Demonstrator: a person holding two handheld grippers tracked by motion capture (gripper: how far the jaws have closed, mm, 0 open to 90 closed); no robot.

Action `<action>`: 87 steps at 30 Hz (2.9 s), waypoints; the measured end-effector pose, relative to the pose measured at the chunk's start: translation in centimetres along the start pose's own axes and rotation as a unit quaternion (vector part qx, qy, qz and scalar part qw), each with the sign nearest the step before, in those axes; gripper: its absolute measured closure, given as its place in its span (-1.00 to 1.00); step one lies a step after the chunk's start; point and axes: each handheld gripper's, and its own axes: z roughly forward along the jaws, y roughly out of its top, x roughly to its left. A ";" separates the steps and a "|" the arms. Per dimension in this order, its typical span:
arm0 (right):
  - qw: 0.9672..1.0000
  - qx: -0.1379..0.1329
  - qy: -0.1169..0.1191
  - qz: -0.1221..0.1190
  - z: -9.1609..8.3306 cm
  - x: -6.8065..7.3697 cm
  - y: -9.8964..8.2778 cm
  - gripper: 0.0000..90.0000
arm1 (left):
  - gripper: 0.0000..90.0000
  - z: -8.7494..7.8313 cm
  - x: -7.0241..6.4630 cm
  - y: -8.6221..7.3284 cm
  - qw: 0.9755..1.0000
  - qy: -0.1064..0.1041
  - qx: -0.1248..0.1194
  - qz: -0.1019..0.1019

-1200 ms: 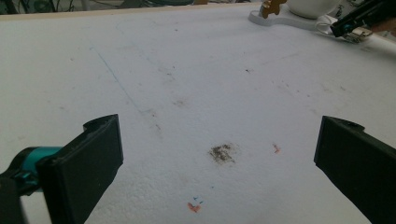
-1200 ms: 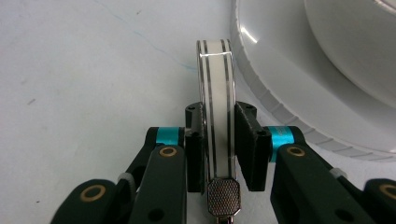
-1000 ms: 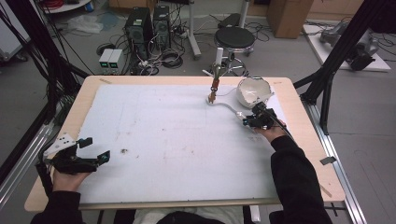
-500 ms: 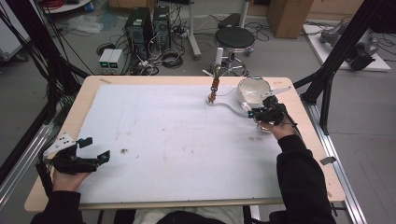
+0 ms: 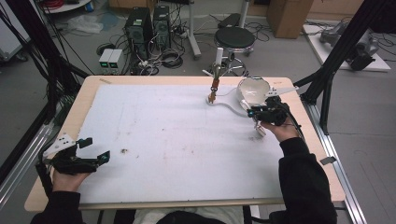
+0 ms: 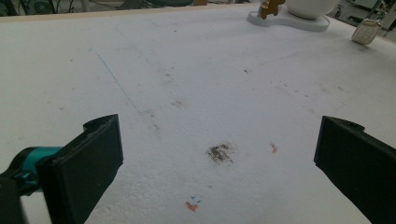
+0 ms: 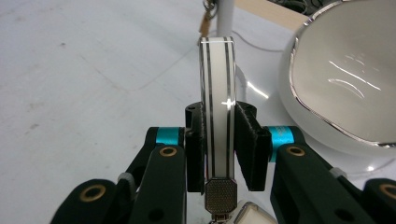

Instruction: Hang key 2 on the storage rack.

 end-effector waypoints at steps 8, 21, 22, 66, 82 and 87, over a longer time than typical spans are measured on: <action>0.999 -0.031 0.015 -0.007 -0.4 1.4 0.8 0.66 | -0.96 0.0 0.0 0.0 1.000 0.000 0.002 0.000; 0.996 -0.075 0.037 0.023 -1.4 2.1 1.5 0.66 | -0.96 0.1 0.0 0.0 1.000 -0.001 0.001 0.000; 0.996 -0.076 0.038 0.021 -1.4 2.3 1.6 0.66 | -0.96 0.1 0.0 0.0 1.000 -0.001 0.000 -0.001; 0.982 -0.095 0.138 -0.091 1.9 17.3 7.8 0.66 | -0.96 1.0 -2.9 4.6 0.996 -0.073 -0.017 0.040; 0.977 -0.113 0.155 -0.094 2.6 19.2 8.6 0.66 | -0.96 5.4 -7.0 10.5 0.984 -0.164 -0.039 0.058; 0.974 -0.121 0.164 -0.096 2.4 19.2 8.6 0.66 | -0.94 6.6 -8.2 12.1 0.978 -0.190 -0.056 0.059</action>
